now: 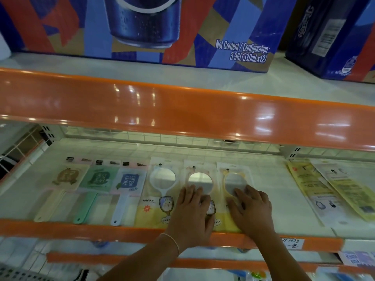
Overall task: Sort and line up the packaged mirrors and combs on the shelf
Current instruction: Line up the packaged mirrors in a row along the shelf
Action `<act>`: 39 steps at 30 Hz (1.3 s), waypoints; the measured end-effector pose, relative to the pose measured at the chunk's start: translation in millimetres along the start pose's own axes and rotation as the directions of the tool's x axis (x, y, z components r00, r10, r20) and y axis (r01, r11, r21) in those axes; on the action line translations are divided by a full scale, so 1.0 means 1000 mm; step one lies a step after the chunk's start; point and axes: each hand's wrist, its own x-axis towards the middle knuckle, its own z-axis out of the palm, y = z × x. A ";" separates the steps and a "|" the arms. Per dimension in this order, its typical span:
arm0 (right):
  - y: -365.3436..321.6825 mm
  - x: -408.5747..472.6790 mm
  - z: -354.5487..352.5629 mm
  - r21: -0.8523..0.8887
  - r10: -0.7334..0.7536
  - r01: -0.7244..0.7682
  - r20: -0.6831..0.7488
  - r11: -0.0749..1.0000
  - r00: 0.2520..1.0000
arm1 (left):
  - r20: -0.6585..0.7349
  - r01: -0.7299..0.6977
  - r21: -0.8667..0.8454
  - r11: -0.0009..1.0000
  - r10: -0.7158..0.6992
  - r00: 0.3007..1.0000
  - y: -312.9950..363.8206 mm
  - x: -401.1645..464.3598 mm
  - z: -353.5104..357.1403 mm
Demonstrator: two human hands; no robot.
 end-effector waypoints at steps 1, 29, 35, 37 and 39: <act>0.002 0.000 0.002 0.022 -0.011 0.011 -0.031 1.000 0.999 | -0.003 0.000 -0.005 1.000 0.000 1.000 0.000 0.000 0.000; 0.017 -0.001 0.006 0.125 -0.127 0.134 -0.066 0.983 0.990 | -0.067 0.062 -0.055 0.997 -0.066 0.996 0.008 -0.002 -0.010; 0.039 -0.002 -0.009 0.290 -0.071 0.118 -0.165 0.950 0.984 | -0.090 0.015 -0.101 0.995 -0.024 0.996 0.054 0.035 -0.024; 0.058 0.000 -0.017 0.326 -0.031 0.099 -0.206 0.940 0.978 | -0.067 -0.006 -0.131 0.991 -0.002 0.998 0.073 0.054 -0.025; 0.084 0.005 -0.029 0.350 0.024 0.062 -0.237 0.935 0.971 | -0.016 -0.024 -0.155 0.988 0.022 1.000 0.093 0.075 -0.026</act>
